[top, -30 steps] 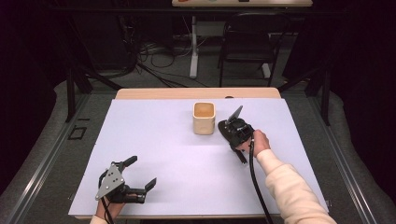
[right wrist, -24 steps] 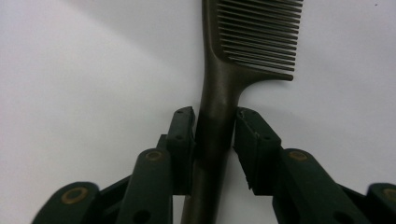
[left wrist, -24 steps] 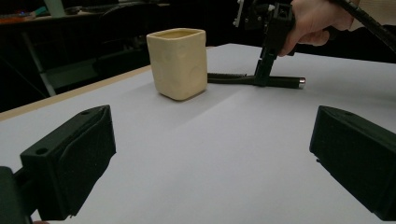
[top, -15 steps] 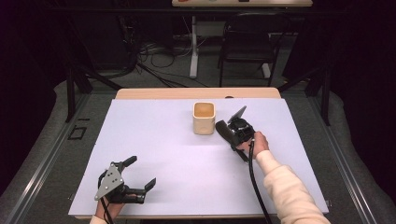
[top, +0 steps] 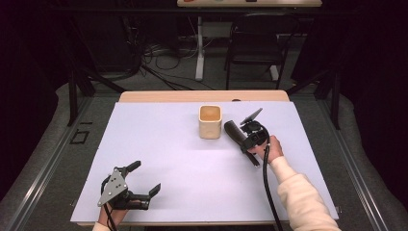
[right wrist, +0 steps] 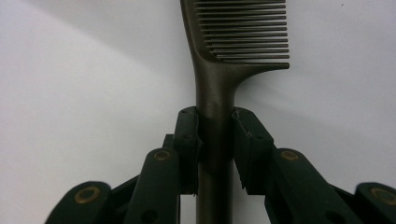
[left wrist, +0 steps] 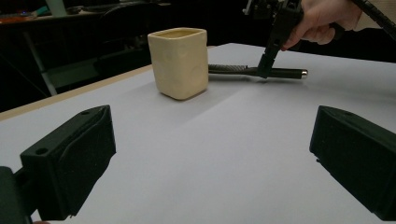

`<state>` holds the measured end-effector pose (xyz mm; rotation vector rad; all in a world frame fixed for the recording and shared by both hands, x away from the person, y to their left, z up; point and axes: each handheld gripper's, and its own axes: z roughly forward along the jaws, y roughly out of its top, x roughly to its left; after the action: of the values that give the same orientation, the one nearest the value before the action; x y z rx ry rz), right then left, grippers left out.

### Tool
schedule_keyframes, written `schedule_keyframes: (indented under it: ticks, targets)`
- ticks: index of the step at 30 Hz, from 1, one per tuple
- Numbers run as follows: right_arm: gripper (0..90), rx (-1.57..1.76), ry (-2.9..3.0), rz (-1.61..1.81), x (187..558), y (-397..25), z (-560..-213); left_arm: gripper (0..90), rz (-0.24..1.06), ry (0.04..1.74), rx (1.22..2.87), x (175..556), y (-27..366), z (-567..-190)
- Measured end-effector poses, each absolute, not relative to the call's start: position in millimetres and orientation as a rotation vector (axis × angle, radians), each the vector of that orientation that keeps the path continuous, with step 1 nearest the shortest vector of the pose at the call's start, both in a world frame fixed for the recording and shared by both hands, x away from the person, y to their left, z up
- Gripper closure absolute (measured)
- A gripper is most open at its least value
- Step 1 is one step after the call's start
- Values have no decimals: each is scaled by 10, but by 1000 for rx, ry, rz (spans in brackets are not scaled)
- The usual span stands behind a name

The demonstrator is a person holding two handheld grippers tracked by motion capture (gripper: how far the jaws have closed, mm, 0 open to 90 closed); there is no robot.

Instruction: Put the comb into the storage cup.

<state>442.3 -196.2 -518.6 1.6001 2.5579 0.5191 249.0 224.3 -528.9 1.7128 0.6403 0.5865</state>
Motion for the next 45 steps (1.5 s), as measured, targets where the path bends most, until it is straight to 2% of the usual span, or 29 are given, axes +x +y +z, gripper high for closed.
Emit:
schedule_keyframes:
  ticks: [45]
  targets:
    - [725, 1367, 2472, 882, 4027, -2420, -4944, 3, 591, 708, 1729, 2557, 2246, -5356]
